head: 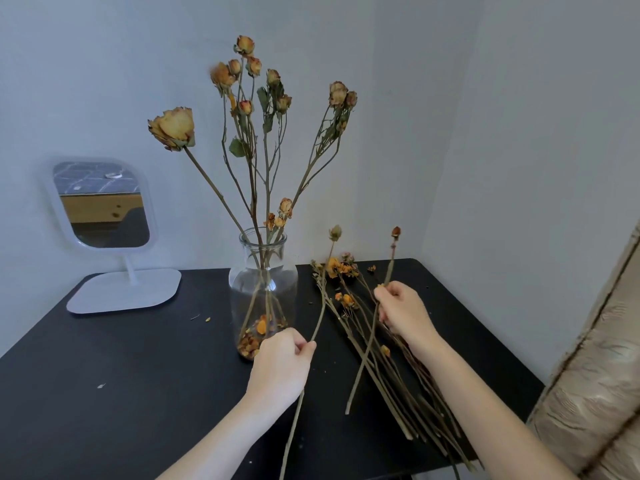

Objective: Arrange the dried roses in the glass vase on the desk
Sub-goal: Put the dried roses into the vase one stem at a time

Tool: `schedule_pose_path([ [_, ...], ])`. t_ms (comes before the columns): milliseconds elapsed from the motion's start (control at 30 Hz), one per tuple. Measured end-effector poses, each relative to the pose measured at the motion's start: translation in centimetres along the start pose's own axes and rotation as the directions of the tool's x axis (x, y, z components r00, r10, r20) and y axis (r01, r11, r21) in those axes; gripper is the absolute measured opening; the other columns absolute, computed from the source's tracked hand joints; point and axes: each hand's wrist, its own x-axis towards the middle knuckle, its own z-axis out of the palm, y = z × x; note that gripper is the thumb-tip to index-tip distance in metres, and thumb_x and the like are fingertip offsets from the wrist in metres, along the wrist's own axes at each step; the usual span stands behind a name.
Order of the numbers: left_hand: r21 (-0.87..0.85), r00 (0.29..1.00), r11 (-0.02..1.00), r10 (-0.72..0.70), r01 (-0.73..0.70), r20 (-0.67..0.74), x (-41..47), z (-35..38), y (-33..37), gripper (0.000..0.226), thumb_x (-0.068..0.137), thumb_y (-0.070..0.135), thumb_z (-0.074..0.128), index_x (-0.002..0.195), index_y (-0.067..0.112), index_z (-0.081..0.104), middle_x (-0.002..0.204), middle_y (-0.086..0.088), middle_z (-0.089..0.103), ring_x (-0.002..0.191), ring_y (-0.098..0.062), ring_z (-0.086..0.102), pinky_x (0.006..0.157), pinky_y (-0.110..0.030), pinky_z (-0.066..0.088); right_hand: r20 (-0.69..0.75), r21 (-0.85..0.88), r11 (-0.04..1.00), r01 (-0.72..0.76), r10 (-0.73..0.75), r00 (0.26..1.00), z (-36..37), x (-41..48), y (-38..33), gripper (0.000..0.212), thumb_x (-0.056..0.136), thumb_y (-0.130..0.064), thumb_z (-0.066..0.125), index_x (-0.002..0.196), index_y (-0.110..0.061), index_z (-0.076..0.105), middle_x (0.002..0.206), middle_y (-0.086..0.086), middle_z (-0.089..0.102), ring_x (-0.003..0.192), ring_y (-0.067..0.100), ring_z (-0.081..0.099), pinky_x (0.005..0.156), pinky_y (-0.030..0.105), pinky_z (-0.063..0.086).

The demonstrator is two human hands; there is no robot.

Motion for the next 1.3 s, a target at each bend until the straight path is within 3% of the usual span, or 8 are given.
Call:
schedule_pose_path([
  [133,-0.019,0.981,0.982,0.185,-0.187,-0.064,-1.1,-2.1,0.8,0.016,0.092,0.028,0.053,0.077,0.024,0.056,0.057,0.002,0.055,0.06,-0.011,0.057,0.057,-0.008,0.039,-0.08,0.102,0.995,0.015,-0.007,0.997,-0.6,-0.1,-0.5,0.017,0.092,-0.025,0.049,0.079,-0.015,0.054,0.061,-0.002,0.05,0.049,0.007,0.043,0.047,0.02,0.032],
  [300,-0.059,0.924,0.923,0.378,-0.381,-0.051,-2.7,-5.7,0.9,0.018,0.093,0.028,0.052,0.075,0.03,0.055,0.067,-0.001,0.057,0.066,-0.01,0.051,0.064,-0.017,0.041,-0.07,0.097,0.994,0.058,-0.051,0.996,-0.3,-0.7,-1.3,0.016,0.091,-0.024,0.049,0.08,-0.014,0.054,0.059,-0.002,0.049,0.046,0.006,0.042,0.046,0.02,0.033],
  [400,-0.1,0.889,0.885,0.445,-0.455,-0.108,-3.5,-7.7,1.2,0.016,0.091,0.029,0.052,0.075,0.03,0.056,0.071,0.006,0.059,0.068,-0.008,0.053,0.061,-0.012,0.039,-0.065,0.071,0.993,0.097,-0.092,0.994,0.2,-1.1,-2.1,0.016,0.091,-0.023,0.049,0.081,-0.013,0.055,0.06,-0.002,0.051,0.049,0.008,0.046,0.052,0.022,0.036],
  [533,-0.18,0.863,0.866,0.402,-0.467,-0.307,-3.3,-11.0,1.7,0.02,0.083,0.042,0.044,0.08,0.025,0.056,0.059,0.016,0.054,0.052,-0.002,0.048,0.049,-0.008,0.033,-0.053,0.038,0.989,0.142,-0.14,0.989,0.9,-1.6,-3.2,0.015,0.092,-0.023,0.049,0.087,-0.012,0.057,0.062,-0.001,0.053,0.053,0.009,0.048,0.054,0.022,0.038],
  [667,-0.267,0.815,0.844,0.29,-0.464,-0.501,-2.2,-14.2,1.8,0.024,0.084,0.042,0.04,0.084,0.022,0.053,0.057,0.009,0.049,0.044,-0.005,0.04,0.04,-0.016,0.03,-0.039,0.011,0.984,0.178,-0.178,0.983,1.4,-2.0,-3.9,0.015,0.092,-0.024,0.049,0.09,-0.012,0.058,0.065,0.001,0.054,0.057,0.011,0.05,0.058,0.026,0.041],
  [867,-0.267,0.649,0.832,0.138,-0.486,-0.748,1.1,-17.9,2.4,0.029,0.1,0.023,0.037,0.074,0.031,0.046,0.061,0.007,0.047,0.044,-0.002,0.043,0.044,-0.009,0.036,-0.016,0.012,0.976,0.216,-0.216,0.976,2.0,-2.3,-4.4,0.01,0.092,-0.022,0.051,0.091,-0.015,0.057,0.063,0.001,0.055,0.055,0.01,0.05,0.052,0.022,0.04],
  [1100,-0.336,0.593,0.819,0.007,-0.466,-0.805,6.2,-19.7,3.0,0.03,0.1,0.021,0.033,0.073,0.028,0.045,0.063,0.002,0.048,0.042,0.001,0.046,0.047,-0.009,0.038,-0.004,-0.009,0.975,0.221,-0.221,0.975,2.4,-2.0,-4.2,0.014,0.093,-0.021,0.051,0.09,-0.009,0.057,0.059,0.001,0.052,0.051,0.01,0.047,0.049,0.021,0.039],
  [1300,-0.384,0.62,0.8,-0.02,-0.461,-0.785,8.6,-19.4,3.9,0.029,0.1,0.021,0.033,0.077,0.03,0.047,0.064,0.004,0.05,0.045,0.004,0.049,0.057,-0.022,0.043,-0.001,-0.011,0.979,0.204,-0.204,0.979,3.1,-1.6,-4.1,0.014,0.091,-0.02,0.052,0.086,-0.007,0.056,0.062,0.004,0.054,0.059,0.017,0.053,0.063,0.032,0.049],
])
